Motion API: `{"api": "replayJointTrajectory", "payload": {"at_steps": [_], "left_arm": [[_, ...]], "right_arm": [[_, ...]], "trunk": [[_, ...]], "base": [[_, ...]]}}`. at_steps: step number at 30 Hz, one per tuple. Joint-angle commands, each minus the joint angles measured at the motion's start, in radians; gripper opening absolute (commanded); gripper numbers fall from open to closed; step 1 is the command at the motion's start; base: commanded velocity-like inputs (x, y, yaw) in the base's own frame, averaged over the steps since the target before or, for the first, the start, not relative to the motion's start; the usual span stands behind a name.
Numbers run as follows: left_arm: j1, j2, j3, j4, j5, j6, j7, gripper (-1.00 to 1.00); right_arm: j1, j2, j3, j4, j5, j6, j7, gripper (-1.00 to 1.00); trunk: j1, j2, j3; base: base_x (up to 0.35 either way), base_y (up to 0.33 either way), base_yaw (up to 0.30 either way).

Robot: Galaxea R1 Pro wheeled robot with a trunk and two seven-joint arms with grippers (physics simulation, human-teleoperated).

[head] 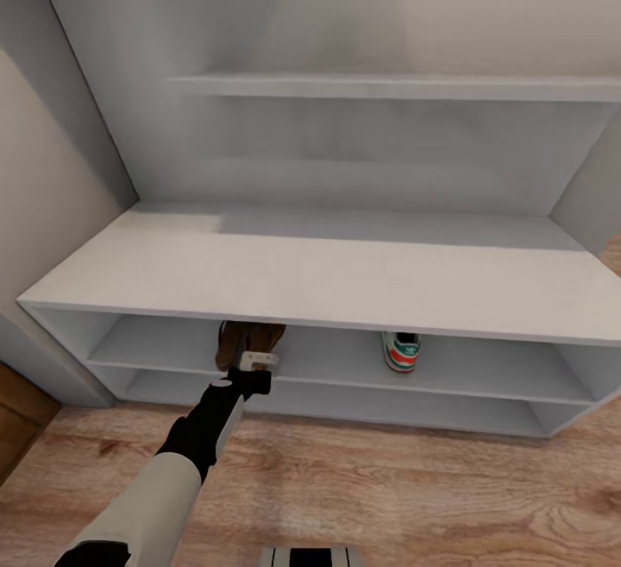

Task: Pick up the two gym shoes and the two sandals from the corridor floor and place them onto the hallstand (shoe rack) in the corridor, making sure they are on the rack and not on the floor. Arrange them so the two gym shoes are next to each other and the two sandals are next to each other.

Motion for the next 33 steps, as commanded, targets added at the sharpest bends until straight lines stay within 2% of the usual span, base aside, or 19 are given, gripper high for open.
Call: {"api": "replayJointTrajectory", "payload": {"at_steps": [1,33], "left_arm": [[0.000,0.000,0.002,-0.003,-0.012,0.006,-0.007,-1.00],[0.000,0.000,0.002,-0.003,-0.013,0.005,-0.007,-1.00]], "right_arm": [[-0.001,0.000,0.000,-0.001,0.007,0.005,0.002,-1.00],[-0.001,0.000,0.001,-0.001,0.007,0.005,0.002,-1.00]], "trunk": [[0.000,0.000,-0.001],[0.000,0.000,-0.001]], "base": [[0.090,0.000,0.000],[0.060,-0.018,0.000]]}}
